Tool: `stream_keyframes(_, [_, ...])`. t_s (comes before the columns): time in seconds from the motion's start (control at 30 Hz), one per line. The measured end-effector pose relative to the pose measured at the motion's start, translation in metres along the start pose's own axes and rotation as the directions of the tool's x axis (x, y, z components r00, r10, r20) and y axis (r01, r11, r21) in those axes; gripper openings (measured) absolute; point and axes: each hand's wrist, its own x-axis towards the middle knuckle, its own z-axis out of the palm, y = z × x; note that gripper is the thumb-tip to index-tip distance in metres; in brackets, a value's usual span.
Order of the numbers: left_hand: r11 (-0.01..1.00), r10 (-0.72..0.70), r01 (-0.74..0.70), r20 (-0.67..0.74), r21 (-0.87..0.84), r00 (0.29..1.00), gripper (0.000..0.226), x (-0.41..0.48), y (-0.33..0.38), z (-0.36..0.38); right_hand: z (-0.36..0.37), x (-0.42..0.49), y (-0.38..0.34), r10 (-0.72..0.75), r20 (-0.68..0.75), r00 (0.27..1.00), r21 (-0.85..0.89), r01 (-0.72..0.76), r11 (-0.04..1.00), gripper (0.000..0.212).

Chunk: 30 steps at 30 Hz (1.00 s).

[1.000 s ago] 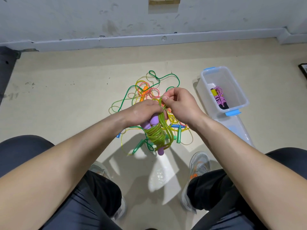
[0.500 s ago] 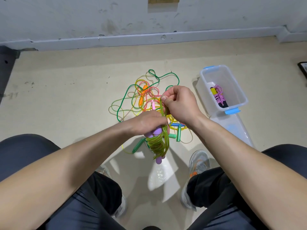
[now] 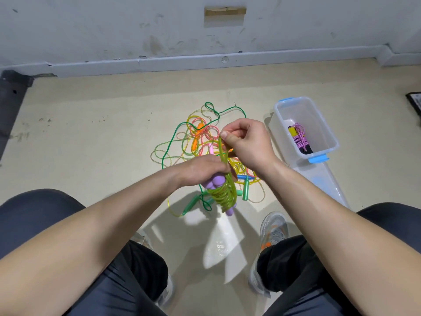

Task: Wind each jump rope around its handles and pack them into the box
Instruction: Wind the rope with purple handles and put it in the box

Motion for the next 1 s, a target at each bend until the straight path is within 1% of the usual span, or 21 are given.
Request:
stream_keyframes(0.03, [0.999,0.024,-0.025,-0.027,-0.044,0.999,0.019,-0.002,0.002,-0.002,-0.004,0.002,-0.001,-0.005,0.03,1.0,0.055,0.003,0.998,0.015])
stream_keyframes(0.1, [0.989,0.051,-0.061,-0.073,-0.132,0.996,0.009,-0.005,0.006,-0.005,-0.012,0.004,-0.002,0.013,0.072,0.997,0.162,-0.025,0.986,0.012])
stream_keyframes(0.17, [0.98,0.083,-0.1,-0.107,-0.169,0.991,0.009,-0.005,0.007,-0.01,-0.015,0.005,0.002,0.072,0.104,0.992,0.255,-0.096,0.962,0.018])
stream_keyframes(0.2, [0.977,0.093,-0.118,-0.141,-0.179,0.986,0.01,-0.004,0.008,-0.013,-0.016,0.005,0.003,0.115,0.122,0.986,0.267,-0.144,0.953,0.018])
stream_keyframes(0.23, [0.973,0.097,-0.132,-0.183,-0.188,0.978,0.01,-0.004,0.009,-0.016,-0.017,0.005,0.004,0.162,0.15,0.975,0.265,-0.198,0.944,0.013])
stream_keyframes(0.27, [0.969,0.098,-0.145,-0.226,-0.201,0.969,0.011,-0.003,0.01,-0.02,-0.018,0.004,0.003,0.209,0.196,0.958,0.246,-0.254,0.935,0.013])
stream_keyframes(0.33, [0.956,0.089,-0.161,-0.278,-0.247,0.956,0.019,0.0,0.012,-0.026,-0.02,0.0,0.002,0.274,0.297,0.915,0.139,-0.325,0.935,0.032])
stream_keyframes(0.4, [0.927,0.072,-0.175,-0.301,-0.332,0.951,0.03,0.003,0.011,-0.032,-0.018,-0.006,0.004,0.276,0.362,0.891,0.01,-0.3,0.954,0.04])
stream_keyframes(0.43, [0.908,0.052,-0.175,-0.311,-0.381,0.949,0.034,0.004,0.011,-0.035,-0.017,-0.008,0.006,0.268,0.379,0.886,-0.034,-0.276,0.961,0.04])
stream_keyframes(0.5, [0.843,-0.007,-0.164,-0.315,-0.512,0.949,0.034,0.005,0.012,-0.038,-0.016,-0.01,0.007,0.259,0.381,0.888,-0.045,-0.262,0.964,0.042])
stream_keyframes(0.57, [0.747,-0.069,-0.136,-0.28,-0.65,0.958,0.031,0.004,0.016,-0.041,-0.016,-0.009,0.008,0.277,0.352,0.894,0.029,-0.306,0.951,0.04])
stream_keyframes(0.63, [0.675,-0.114,-0.108,-0.248,-0.729,0.962,0.038,0.003,0.019,-0.045,-0.016,-0.006,0.012,0.298,0.349,0.889,0.12,-0.357,0.926,0.04])
stream_keyframes(0.67, [0.648,-0.132,-0.099,-0.239,-0.755,0.962,0.046,0.004,0.019,-0.047,-0.016,-0.005,0.014,0.307,0.361,0.881,0.166,-0.384,0.908,0.046])
stream_keyframes(0.73, [0.606,-0.146,-0.087,-0.218,-0.791,0.965,0.061,0.003,0.019,-0.049,-0.016,-0.003,0.022,0.331,0.392,0.858,0.246,-0.444,0.862,0.064])
stream_keyframes(0.8, [0.557,-0.165,-0.076,-0.2,-0.827,0.966,0.063,0.001,0.02,-0.05,-0.015,-0.002,0.025,0.347,0.377,0.859,0.32,-0.472,0.821,0.072])
stream_keyframes(0.83, [0.53,-0.168,-0.075,-0.191,-0.844,0.967,0.062,0.002,0.02,-0.051,-0.016,0.0,0.025,0.346,0.37,0.862,0.348,-0.474,0.809,0.07])
stream_keyframes(0.9, [0.489,-0.176,-0.091,-0.201,-0.868,0.964,0.056,0.003,0.025,-0.052,-0.019,0.002,0.027,0.314,0.389,0.866,0.4,-0.466,0.789,0.059])
stream_keyframes(1.0, [0.45,-0.166,-0.134,-0.231,-0.883,0.959,0.033,0.005,0.038,-0.056,-0.025,0.005,0.02,0.268,0.434,0.86,0.432,-0.46,0.776,0.039])
